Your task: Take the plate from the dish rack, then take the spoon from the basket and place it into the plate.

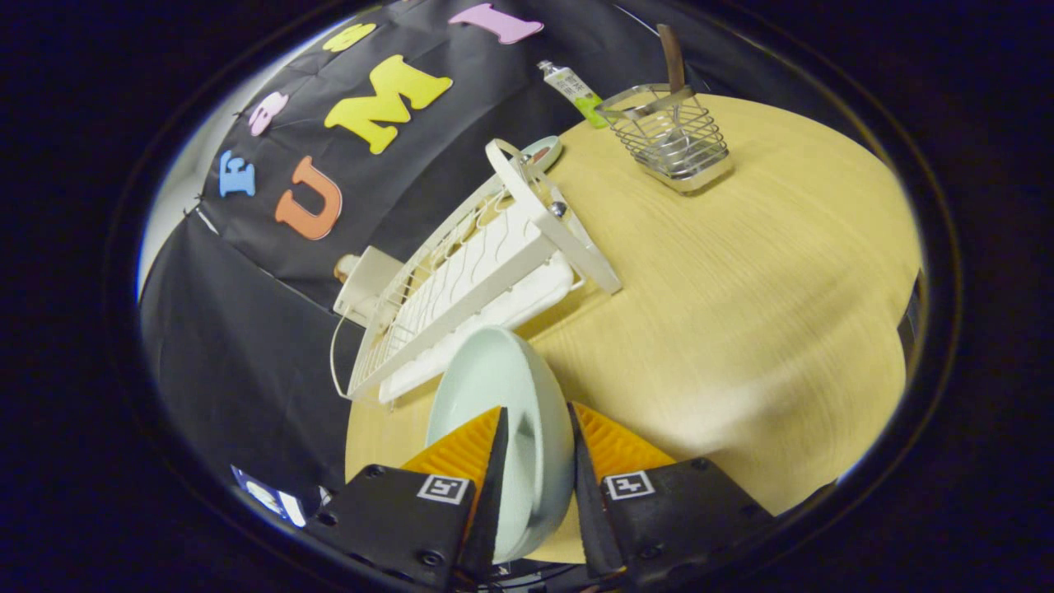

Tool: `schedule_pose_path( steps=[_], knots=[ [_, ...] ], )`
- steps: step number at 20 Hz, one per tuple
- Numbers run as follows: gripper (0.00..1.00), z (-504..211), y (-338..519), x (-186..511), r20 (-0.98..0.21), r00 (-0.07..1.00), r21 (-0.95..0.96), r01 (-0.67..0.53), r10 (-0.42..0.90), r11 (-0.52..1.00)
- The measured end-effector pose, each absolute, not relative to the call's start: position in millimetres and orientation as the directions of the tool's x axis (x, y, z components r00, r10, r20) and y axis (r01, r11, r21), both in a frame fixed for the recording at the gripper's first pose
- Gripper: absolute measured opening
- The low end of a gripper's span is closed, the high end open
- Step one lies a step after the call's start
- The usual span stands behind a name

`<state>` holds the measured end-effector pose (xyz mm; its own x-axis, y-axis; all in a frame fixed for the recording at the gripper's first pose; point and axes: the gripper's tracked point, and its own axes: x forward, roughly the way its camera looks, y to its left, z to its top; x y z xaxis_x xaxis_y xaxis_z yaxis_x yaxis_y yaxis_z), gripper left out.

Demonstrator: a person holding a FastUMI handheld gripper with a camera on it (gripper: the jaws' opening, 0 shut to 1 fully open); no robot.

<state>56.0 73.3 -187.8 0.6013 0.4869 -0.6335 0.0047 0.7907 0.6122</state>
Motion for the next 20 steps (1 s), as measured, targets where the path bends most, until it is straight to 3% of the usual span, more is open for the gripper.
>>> schedule_pose_path(
  steps=[4, 7, 10, 12, 13, 17, 20],
  knots=[
    [0.51, -181.7, 68.9, 53.0, -0.624, 0.624, 0.578, -0.036, 0.470, 0.816],
    [0.56, -162.1, 51.7, 56.7, -0.583, 0.703, 0.504, -0.080, 0.407, 0.860],
    [0.83, -131.6, 33.1, 54.8, -0.513, 0.796, 0.372, -0.133, 0.323, 0.919],
    [0.90, -105.0, 16.4, 51.2, -0.432, 0.863, 0.265, -0.156, 0.261, 0.952],
    [0.99, -93.2, 6.6, 50.8, -0.385, 0.895, 0.207, -0.156, 0.227, 0.966],
    [1.00, -54.5, -41.4, 56.4, -0.209, 0.974, 0.004, -0.089, 0.088, 0.996],
    [1.00, -42.6, -68.6, 70.3, -0.160, 0.986, -0.025, -0.059, 0.054, 0.998]
  ],
)
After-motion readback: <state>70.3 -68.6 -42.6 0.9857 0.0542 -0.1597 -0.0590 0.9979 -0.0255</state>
